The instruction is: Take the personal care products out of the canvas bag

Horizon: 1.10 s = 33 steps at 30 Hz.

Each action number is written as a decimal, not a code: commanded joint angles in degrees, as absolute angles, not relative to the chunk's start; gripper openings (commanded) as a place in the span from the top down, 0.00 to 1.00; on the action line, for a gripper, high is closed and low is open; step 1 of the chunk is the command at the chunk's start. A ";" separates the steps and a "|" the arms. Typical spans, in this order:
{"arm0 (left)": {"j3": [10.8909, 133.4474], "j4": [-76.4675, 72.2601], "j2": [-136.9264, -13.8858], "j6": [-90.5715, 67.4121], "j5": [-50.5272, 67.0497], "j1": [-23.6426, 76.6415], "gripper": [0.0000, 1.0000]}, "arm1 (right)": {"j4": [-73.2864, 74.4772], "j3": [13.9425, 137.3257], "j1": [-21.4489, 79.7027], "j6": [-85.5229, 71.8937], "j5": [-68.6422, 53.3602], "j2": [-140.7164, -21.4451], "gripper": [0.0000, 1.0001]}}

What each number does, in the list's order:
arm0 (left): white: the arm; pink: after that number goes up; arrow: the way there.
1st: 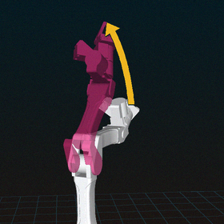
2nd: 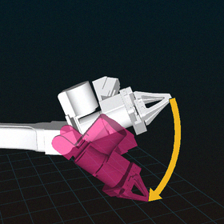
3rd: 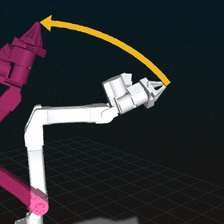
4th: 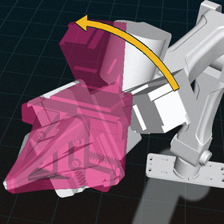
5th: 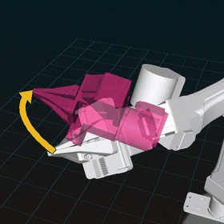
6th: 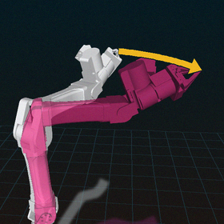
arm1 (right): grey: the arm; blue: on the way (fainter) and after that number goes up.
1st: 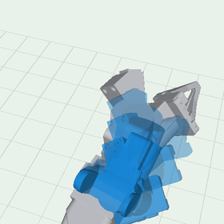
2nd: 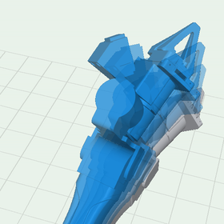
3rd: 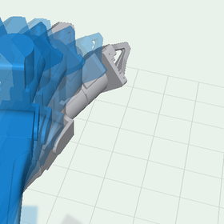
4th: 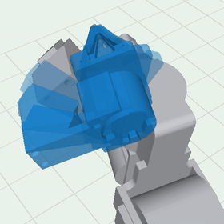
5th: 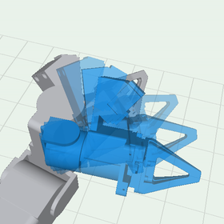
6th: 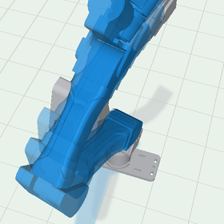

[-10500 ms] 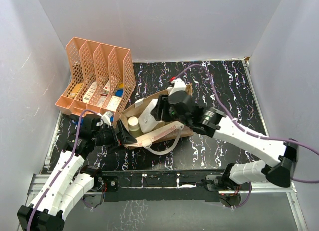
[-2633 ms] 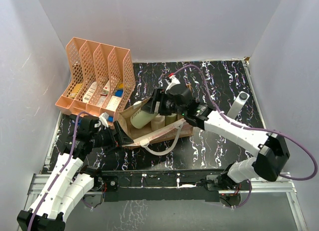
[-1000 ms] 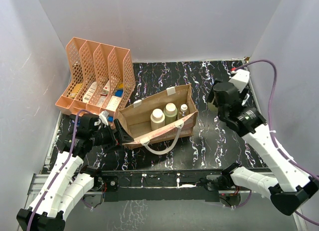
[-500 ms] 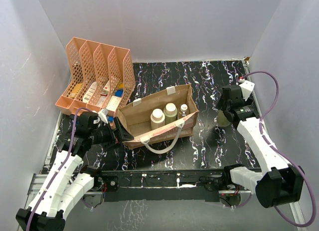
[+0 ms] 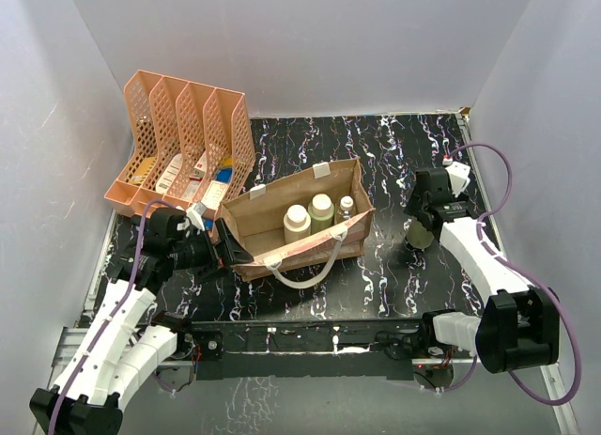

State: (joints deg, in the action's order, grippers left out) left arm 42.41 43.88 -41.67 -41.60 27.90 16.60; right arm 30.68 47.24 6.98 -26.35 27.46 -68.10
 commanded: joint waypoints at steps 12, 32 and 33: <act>44.21 43.88 -42.62 -41.22 31.15 16.56 0.03 | 21.22 45.18 6.59 -23.47 29.73 -64.65 0.36; 37.45 42.79 -40.21 -41.74 35.77 16.61 0.03 | 29.04 60.75 6.97 -13.14 -9.14 -57.09 0.01; 36.96 42.66 -40.03 -41.82 36.01 16.63 0.03 | 29.72 62.11 7.17 -13.15 -10.81 -57.20 0.02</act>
